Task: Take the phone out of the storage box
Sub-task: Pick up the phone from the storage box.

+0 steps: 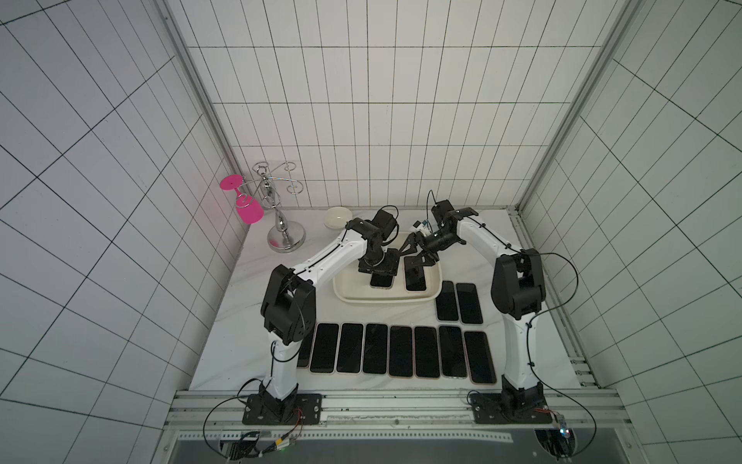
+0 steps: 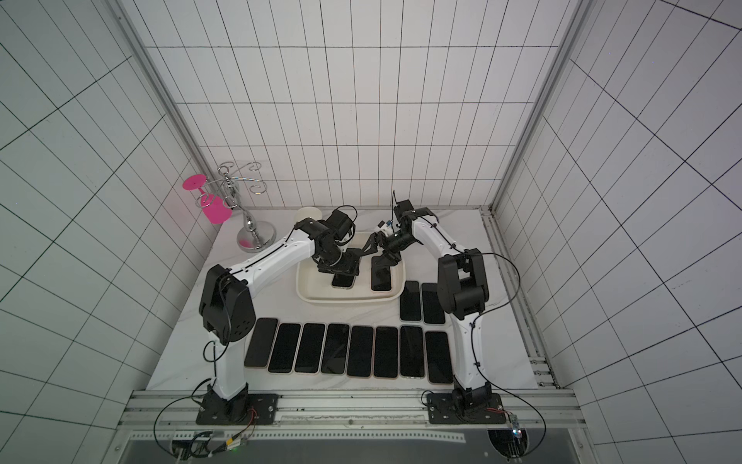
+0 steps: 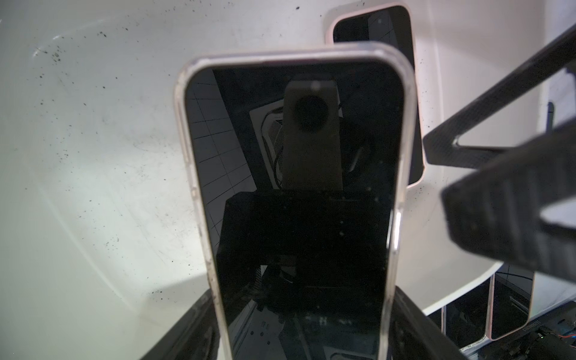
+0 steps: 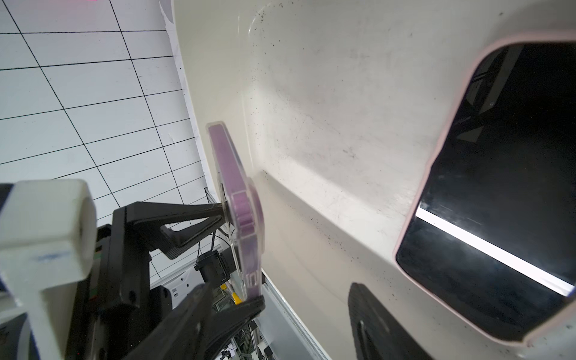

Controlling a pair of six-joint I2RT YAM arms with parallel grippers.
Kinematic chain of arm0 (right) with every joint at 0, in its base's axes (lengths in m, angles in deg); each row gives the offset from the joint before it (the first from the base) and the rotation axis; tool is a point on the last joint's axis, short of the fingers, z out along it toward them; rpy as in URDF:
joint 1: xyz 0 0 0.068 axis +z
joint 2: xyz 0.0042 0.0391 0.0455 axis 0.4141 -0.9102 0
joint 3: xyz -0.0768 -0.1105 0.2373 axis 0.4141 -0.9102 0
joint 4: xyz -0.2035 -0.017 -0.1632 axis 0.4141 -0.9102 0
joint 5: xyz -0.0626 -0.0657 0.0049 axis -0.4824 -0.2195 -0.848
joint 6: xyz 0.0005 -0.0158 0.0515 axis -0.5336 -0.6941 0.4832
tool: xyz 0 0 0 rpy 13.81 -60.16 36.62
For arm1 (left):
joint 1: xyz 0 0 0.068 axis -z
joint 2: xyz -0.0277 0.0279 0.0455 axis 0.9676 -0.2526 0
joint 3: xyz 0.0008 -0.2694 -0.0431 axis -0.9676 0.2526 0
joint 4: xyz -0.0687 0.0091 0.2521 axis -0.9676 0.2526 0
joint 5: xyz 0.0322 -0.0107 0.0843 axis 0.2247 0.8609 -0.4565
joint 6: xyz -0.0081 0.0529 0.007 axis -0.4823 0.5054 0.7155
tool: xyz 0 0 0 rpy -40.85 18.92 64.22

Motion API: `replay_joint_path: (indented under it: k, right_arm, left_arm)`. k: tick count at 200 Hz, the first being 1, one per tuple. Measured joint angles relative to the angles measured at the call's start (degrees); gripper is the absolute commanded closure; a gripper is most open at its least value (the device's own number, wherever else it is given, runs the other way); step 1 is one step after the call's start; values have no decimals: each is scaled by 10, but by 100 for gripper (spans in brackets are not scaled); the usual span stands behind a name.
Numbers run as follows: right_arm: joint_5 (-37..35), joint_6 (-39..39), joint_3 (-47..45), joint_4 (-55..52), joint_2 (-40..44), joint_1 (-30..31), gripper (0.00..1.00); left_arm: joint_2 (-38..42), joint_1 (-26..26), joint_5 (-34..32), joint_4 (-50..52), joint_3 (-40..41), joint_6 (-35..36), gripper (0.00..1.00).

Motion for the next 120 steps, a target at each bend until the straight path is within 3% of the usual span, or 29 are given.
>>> replay_joint_path:
  k: [33,60,81,107,120]
  right_arm:
    - [12,0,0,5,-10,18,29]
    - [28,-1,0,7,-11,36,38]
    - [44,-1,-2,13,-11,43,53]
    - [69,-1,-24,28,-9,44,86]
    - [95,-3,-40,37,-9,41,92]
  left_arm:
    - [0,2,4,0,0,0,50]
    - [0,2,6,-1,0,0,51]
    - [0,2,8,4,0,5,51]
    - [2,2,15,5,0,6,51]
    - [2,-2,27,10,0,4,47]
